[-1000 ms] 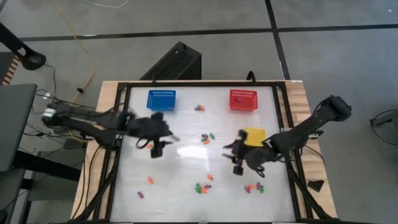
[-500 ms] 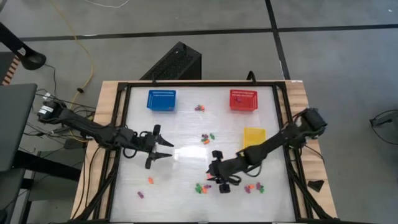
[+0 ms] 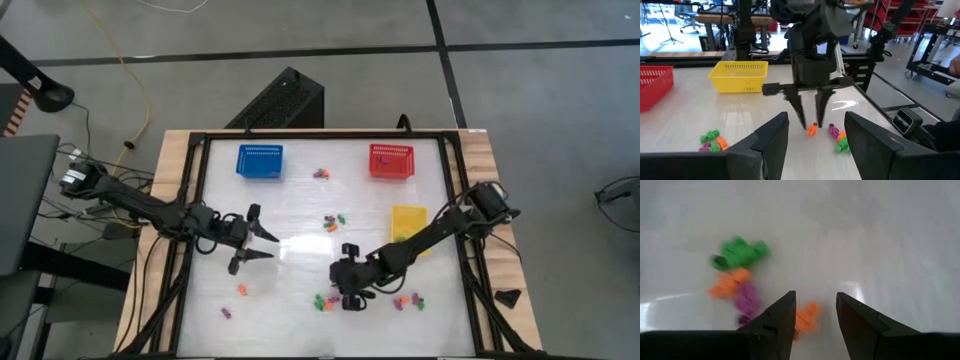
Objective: Sort Halloween decoration
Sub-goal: Put the orange skeleton toy into the blue bin
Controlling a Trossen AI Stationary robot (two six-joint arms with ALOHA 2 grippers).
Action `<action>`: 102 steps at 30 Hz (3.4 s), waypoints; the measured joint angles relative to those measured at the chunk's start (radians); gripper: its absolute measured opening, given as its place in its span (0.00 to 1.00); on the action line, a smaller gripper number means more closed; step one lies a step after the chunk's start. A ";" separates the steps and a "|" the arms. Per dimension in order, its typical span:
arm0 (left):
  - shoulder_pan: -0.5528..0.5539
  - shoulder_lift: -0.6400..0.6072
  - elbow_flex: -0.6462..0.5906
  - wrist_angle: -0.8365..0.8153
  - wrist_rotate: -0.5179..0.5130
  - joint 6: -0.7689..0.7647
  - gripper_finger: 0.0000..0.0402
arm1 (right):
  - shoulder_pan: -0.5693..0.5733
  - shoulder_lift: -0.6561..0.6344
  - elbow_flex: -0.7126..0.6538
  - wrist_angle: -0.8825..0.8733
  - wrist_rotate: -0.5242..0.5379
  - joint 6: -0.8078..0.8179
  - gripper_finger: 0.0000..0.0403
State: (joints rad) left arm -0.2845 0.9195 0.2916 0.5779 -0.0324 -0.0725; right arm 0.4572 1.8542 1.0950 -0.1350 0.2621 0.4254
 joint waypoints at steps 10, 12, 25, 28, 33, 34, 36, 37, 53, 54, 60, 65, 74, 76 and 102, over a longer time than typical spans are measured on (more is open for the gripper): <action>-0.012 0.000 0.000 -0.003 -0.001 0.005 0.46 | 0.048 0.000 0.000 -0.015 0.090 0.046 0.43; -0.012 0.000 0.000 -0.003 -0.006 0.005 0.46 | 0.047 0.000 -0.006 -0.004 0.094 0.046 0.45; -0.012 0.000 0.000 -0.005 -0.008 0.005 0.46 | 0.056 0.008 -0.037 0.026 0.104 0.083 0.58; -0.012 0.001 0.000 -0.013 -0.008 0.006 0.46 | 0.069 0.055 -0.036 0.065 0.106 0.067 0.58; -0.012 0.001 0.001 -0.022 -0.009 0.006 0.46 | 0.081 0.128 -0.030 0.129 0.127 0.041 0.57; -0.012 0.001 0.001 -0.023 -0.009 0.004 0.46 | 0.081 0.135 -0.030 0.129 0.130 0.042 0.55; -0.012 0.001 0.001 -0.023 -0.009 0.004 0.46 | 0.082 0.140 -0.029 0.119 0.130 0.043 0.51; -0.012 0.001 0.001 -0.023 -0.009 0.004 0.46 | 0.082 0.140 -0.029 0.116 0.130 0.042 0.48; -0.012 0.001 0.001 -0.030 -0.009 0.001 0.46 | 0.024 -0.035 -0.034 0.122 0.161 -0.191 0.19; -0.012 0.001 0.001 -0.030 -0.009 0.001 0.46 | 0.008 -0.054 -0.034 0.138 0.181 -0.241 0.19; -0.011 0.001 0.001 -0.059 -0.020 0.001 0.46 | -0.160 -0.119 -0.035 0.419 0.225 -0.604 0.20; -0.011 0.000 0.001 -0.139 -0.085 -0.034 0.46 | -0.373 -0.090 -0.001 0.685 -0.018 -0.770 0.20; -0.011 0.001 0.001 -0.171 -0.114 -0.047 0.46 | -0.644 0.251 0.432 0.604 -0.234 -0.618 0.20; -0.011 0.001 0.001 -0.175 -0.113 -0.055 0.46 | -0.673 0.318 0.529 0.528 -0.238 -0.582 0.20; -0.010 -0.231 0.000 -0.724 -0.212 -0.288 0.46 | -0.775 0.522 0.792 0.358 -0.286 -0.424 0.42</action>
State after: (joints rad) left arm -0.2947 0.6886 0.2920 -0.1457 -0.2444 -0.3608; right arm -0.3182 2.3760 1.8866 0.2229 -0.0238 0.0010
